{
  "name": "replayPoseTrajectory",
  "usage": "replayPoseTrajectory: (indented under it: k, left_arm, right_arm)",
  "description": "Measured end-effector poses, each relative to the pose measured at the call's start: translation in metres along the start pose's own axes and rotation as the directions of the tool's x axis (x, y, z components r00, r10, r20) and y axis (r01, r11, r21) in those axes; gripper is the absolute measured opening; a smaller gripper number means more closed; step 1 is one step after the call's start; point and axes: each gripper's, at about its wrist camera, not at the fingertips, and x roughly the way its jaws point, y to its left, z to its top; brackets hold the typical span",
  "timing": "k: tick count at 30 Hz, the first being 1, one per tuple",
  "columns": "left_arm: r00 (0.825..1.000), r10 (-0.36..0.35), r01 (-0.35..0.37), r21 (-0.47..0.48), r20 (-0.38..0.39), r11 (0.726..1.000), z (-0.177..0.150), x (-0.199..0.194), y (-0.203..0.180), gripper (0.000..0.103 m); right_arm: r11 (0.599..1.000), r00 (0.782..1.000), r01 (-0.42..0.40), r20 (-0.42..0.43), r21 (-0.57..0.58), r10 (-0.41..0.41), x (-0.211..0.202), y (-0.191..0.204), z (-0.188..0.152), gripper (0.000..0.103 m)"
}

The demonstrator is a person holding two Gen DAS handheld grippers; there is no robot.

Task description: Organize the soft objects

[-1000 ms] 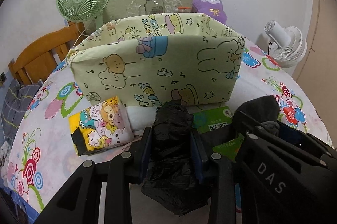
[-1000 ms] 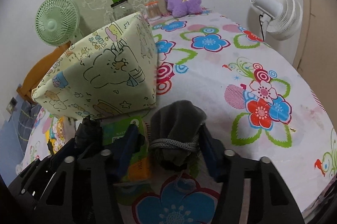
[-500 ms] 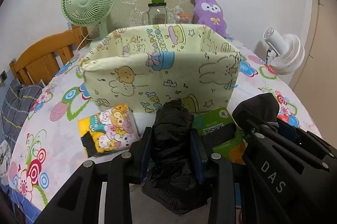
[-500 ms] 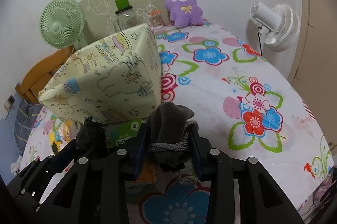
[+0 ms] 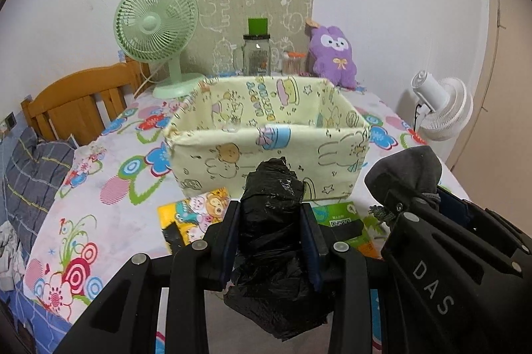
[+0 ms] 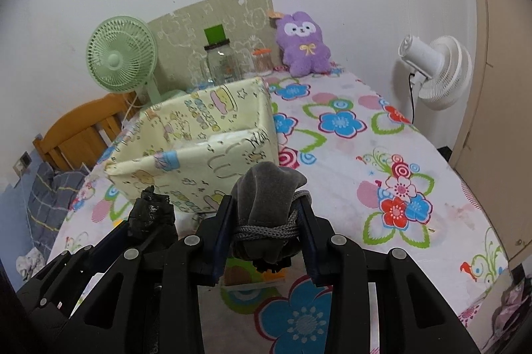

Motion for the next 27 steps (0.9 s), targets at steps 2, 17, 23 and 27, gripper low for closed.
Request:
replayPoseTrajectory:
  k: [2,17,23,27]
  left_arm:
    - [1.000,-0.001,0.001,-0.004,0.012,1.000,0.002,-0.006,0.003,0.035]
    - [0.995,-0.007,0.009,-0.019,0.103,1.000,0.024,-0.050,0.018,0.035]
    - [0.991,-0.011,0.014,-0.017,0.133,1.000,0.033,-0.064,0.020,0.035]
    - [0.988,-0.014,0.017,-0.017,0.154,1.000,0.038,-0.072,0.023,0.035]
  right_arm:
    - [1.000,1.000,-0.003,0.011,-0.002,0.003,-0.005,0.003,0.002,0.040]
    - [0.999,0.995,-0.021,0.098,-0.033,0.024,-0.048,0.028,0.025,0.040]
    - [0.999,0.991,-0.027,0.128,-0.043,0.032,-0.065,0.036,0.033,0.040]
    - [0.998,0.988,-0.027,0.148,-0.054,0.035,-0.074,0.041,0.037,0.040]
